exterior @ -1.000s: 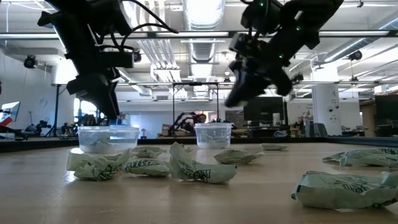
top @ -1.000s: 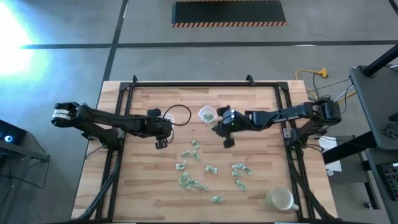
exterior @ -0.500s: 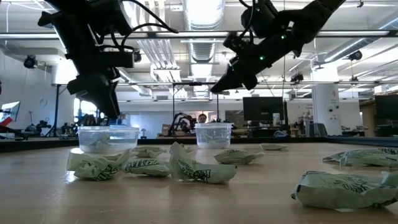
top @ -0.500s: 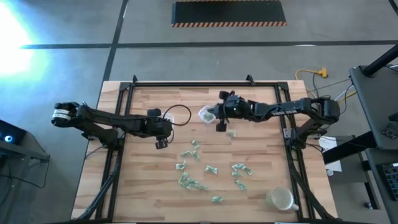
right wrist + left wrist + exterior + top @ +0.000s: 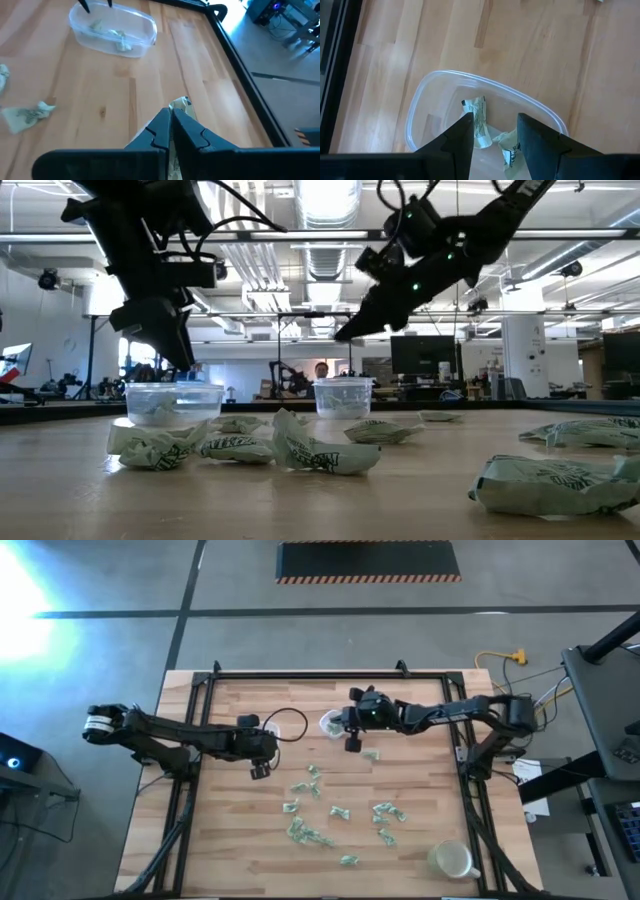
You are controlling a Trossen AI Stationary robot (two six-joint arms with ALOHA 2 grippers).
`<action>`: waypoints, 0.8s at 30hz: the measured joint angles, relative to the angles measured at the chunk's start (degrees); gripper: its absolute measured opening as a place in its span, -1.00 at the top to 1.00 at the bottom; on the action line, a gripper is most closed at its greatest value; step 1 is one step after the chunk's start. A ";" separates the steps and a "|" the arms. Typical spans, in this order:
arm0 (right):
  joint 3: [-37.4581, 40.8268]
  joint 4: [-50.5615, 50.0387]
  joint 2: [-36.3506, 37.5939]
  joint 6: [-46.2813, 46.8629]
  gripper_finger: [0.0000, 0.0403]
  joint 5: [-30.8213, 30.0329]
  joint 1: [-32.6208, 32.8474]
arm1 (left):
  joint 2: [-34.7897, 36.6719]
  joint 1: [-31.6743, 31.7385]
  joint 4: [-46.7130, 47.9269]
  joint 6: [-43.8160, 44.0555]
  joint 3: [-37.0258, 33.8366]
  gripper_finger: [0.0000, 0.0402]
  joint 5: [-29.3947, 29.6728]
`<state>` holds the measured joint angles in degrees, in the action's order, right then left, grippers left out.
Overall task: Pick and place items into bin
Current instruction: Put the stevia packet into the small transparent container
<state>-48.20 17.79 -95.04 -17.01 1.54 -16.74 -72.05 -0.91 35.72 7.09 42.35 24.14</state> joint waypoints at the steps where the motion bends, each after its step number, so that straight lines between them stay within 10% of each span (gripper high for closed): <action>1: -0.38 0.00 -0.96 -0.25 0.96 -0.03 -0.24 | -0.02 0.00 -0.01 0.00 0.00 0.33 -0.01; 24: -2.16 -2.85 -3.40 1.66 0.83 -0.09 -1.65 | -0.02 0.04 0.22 -0.02 0.00 0.33 -0.02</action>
<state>-50.37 14.94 -98.43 -15.35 1.45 -18.39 -72.07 -0.86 35.94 7.07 42.35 24.12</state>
